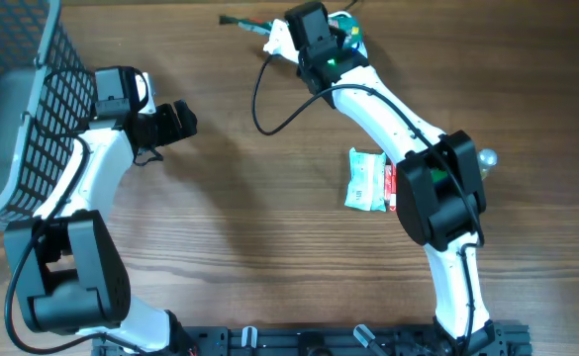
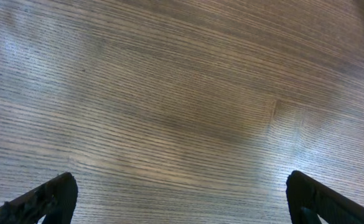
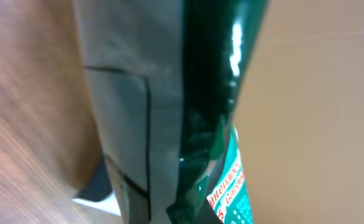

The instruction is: Scan the item barcode

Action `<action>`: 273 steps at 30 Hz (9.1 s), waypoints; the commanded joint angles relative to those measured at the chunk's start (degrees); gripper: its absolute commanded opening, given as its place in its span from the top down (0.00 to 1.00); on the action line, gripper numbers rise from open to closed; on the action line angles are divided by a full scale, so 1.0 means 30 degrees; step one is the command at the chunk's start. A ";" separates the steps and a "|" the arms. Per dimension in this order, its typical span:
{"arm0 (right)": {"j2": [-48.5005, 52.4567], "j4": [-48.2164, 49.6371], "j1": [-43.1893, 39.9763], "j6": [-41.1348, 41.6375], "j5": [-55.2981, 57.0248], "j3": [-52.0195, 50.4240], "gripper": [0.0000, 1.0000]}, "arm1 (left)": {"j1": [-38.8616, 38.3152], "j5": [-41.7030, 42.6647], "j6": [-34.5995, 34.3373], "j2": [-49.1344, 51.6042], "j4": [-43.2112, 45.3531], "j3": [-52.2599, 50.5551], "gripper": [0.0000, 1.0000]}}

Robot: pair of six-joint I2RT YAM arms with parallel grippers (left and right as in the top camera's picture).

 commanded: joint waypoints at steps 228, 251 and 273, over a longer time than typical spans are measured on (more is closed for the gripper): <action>-4.3605 0.8648 -0.8495 1.6888 -1.1846 -3.6632 0.00 | 0.0160 -0.0175 0.0087 -0.0175 0.0051 0.0168 0.00; -4.3605 0.8641 -0.8495 1.6888 -1.1846 -3.6632 0.01 | 0.0160 -0.0175 0.0087 -0.4175 -0.0029 0.0168 0.00; -4.3554 0.8648 -0.8495 1.6888 -1.1846 -3.6632 0.00 | 0.0160 -0.0175 0.0087 -2.4749 -0.0153 -0.0663 0.00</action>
